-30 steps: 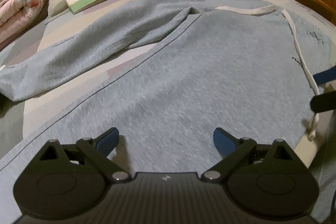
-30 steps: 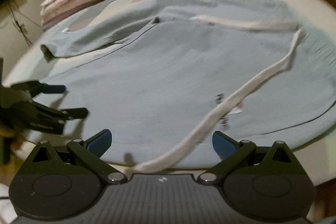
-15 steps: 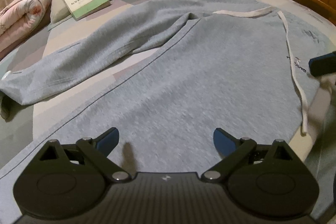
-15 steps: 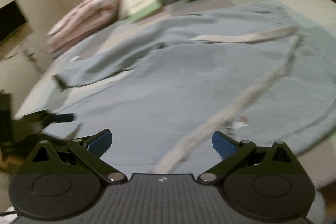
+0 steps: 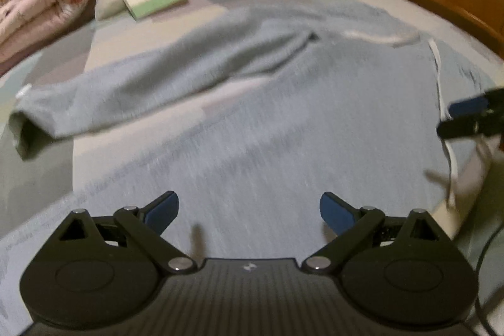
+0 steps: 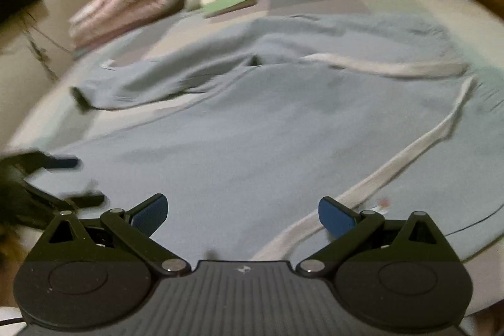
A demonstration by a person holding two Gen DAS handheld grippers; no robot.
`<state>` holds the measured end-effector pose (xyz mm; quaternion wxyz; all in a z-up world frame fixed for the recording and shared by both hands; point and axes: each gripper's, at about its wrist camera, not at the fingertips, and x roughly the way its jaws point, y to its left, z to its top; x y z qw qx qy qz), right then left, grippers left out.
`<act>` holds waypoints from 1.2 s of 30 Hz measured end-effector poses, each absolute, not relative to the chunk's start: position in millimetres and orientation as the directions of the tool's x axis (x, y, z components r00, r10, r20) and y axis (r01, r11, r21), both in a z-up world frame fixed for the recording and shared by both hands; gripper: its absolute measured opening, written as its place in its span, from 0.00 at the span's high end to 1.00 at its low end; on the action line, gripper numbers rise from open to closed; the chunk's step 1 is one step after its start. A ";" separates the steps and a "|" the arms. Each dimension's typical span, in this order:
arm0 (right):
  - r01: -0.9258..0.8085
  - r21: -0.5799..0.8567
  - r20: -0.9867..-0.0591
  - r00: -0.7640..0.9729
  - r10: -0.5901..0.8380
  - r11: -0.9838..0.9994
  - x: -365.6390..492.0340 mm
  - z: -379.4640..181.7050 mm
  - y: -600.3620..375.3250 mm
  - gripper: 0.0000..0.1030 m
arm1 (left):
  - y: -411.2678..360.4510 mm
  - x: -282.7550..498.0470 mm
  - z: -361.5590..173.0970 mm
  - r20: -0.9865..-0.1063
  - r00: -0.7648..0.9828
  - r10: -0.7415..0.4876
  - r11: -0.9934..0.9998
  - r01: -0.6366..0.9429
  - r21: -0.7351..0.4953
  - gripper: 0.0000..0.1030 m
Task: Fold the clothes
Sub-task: 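Move both open grippers along the sweatpants toward a pant leg cuff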
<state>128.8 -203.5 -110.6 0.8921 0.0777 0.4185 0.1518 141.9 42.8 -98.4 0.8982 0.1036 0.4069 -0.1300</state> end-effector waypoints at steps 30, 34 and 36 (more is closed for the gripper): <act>-0.190 0.082 -0.802 0.570 0.178 0.978 152.4 -110.8 -205.4 0.00 | 80.1 222.3 -130.8 -0.793 0.589 -0.156 0.967 0.254 -0.002 0.04; -0.201 0.082 -0.796 0.576 0.185 0.976 169.3 -97.0 -203.7 0.00 | 85.8 226.9 -121.5 -0.781 0.598 -0.178 0.966 0.257 -0.024 0.04; -0.216 0.077 -0.791 0.581 0.192 0.973 178.5 -94.1 -199.2 0.00 | 91.7 233.4 -111.8 -0.758 0.625 -0.188 0.969 0.243 -0.040 0.04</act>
